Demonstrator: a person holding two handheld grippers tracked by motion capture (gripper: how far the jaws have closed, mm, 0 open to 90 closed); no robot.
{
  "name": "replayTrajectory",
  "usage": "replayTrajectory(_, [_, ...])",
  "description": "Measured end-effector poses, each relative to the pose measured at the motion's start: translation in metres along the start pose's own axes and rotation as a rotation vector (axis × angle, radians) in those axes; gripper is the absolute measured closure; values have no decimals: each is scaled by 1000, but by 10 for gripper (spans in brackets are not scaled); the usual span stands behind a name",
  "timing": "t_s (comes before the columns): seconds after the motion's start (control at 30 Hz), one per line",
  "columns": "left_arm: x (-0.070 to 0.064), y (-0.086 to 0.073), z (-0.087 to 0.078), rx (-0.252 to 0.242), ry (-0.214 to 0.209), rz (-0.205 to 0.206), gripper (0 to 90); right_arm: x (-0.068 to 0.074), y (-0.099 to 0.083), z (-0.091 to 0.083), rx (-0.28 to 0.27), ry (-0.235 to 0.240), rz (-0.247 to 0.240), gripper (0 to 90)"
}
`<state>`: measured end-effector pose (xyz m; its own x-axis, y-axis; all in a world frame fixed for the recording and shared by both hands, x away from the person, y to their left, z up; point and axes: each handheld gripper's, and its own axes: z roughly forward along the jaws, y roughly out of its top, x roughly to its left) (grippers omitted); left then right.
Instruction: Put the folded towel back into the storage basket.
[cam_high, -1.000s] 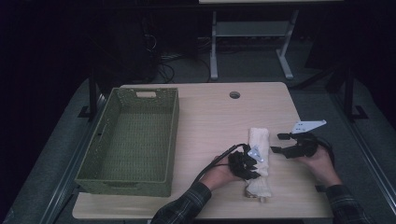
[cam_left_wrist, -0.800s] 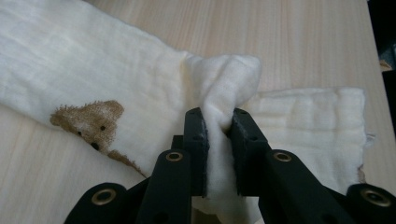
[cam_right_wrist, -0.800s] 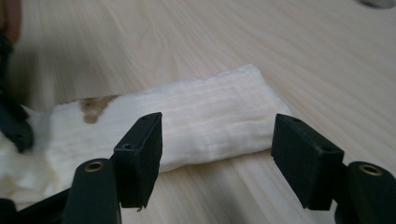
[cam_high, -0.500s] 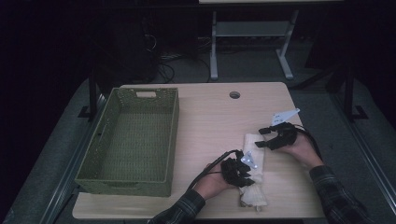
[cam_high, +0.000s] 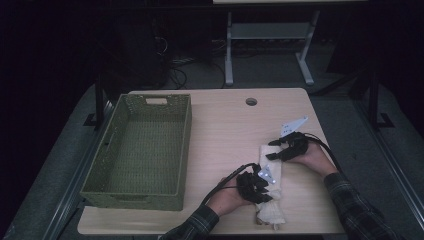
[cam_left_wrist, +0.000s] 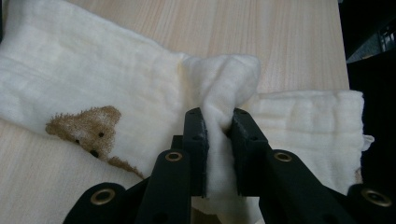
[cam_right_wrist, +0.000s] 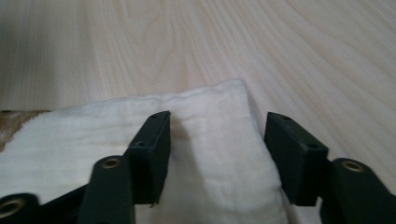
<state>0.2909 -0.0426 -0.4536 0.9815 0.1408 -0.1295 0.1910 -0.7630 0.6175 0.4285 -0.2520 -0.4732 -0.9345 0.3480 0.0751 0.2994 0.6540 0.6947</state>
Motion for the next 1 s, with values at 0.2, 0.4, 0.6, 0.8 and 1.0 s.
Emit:
replayTrajectory(0.2, [1,0,1,-3,-8,-8,773,4,0,-2,9,31,-28,608])
replayTrajectory(0.4, [2,0,1,-8,-13,-10,780,6,0,-2,15,87,-7,780])
replayTrajectory(0.6, [5,1,-3,-32,-33,-20,792,4,2,-2,24,98,14,804])
replayTrajectory(0.8, [8,3,-16,-74,-42,-37,796,4,11,-6,34,97,-2,808])
replayTrajectory(1.0, [8,6,-37,-104,-21,-41,797,7,27,-14,24,104,-11,809])
